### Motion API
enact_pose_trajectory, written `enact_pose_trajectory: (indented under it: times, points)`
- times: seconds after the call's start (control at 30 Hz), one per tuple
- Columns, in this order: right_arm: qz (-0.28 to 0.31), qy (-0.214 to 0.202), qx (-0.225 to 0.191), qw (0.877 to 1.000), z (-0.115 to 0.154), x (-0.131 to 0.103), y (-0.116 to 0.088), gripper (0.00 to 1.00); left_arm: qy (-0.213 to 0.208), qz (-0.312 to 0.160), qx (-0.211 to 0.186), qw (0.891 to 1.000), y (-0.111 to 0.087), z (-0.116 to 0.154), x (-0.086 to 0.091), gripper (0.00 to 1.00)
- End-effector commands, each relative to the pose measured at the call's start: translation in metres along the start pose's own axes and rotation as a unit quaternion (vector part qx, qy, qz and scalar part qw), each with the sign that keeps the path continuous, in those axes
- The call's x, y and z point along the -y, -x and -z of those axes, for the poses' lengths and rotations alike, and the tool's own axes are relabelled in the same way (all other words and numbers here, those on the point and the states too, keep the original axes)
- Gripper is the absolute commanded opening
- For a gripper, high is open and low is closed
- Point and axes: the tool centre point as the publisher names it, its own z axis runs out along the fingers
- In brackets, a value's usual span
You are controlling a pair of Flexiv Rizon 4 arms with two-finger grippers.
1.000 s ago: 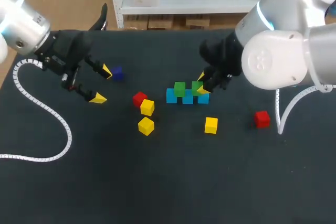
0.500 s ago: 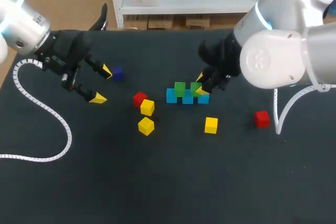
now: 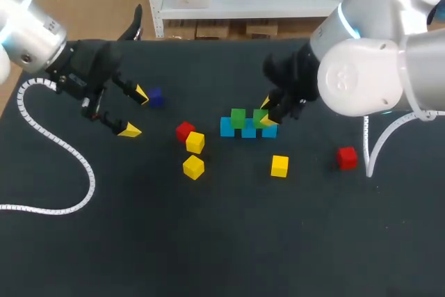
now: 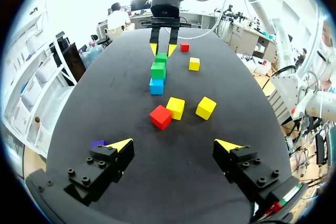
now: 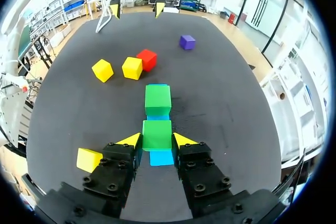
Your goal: Place the blue cubes, place green cubes on the blue cubes, place the yellow cubes on the green cubes, then place the red cubes on the yellow cubes, and place purple cube on the red cubes.
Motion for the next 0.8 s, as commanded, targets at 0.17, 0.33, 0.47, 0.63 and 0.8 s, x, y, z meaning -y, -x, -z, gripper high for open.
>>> enact_pose_trajectory:
  times: [0.17,0.33,0.47,0.63,0.8]
  points:
    - [0.002,0.003,0.002,1.0,-0.0009,0.0036,-0.0001,0.0,0.0,-0.002,0.002,1.0,-0.0013,-0.0006,-0.001,1.0]
    - [0.002,0.005,0.002,1.0,-0.0016,0.0038,-0.0001,0.0,0.0,-0.002,0.002,1.0,-0.0013,-0.0006,-0.001,1.0]
    - [0.003,0.005,0.003,1.0,-0.0019,0.0045,0.0,0.02,0.0,-0.002,0.002,1.0,-0.0013,-0.0006,-0.001,1.0]
    - [0.002,0.004,0.002,1.0,-0.002,0.0055,-0.0005,0.04,0.0,-0.002,0.002,1.0,-0.0013,-0.0006,-0.001,1.0]
    - [0.002,0.004,0.003,1.0,-0.0017,0.006,-0.0007,0.14,0.0,-0.002,0.002,1.0,-0.0013,-0.0006,-0.001,1.0]
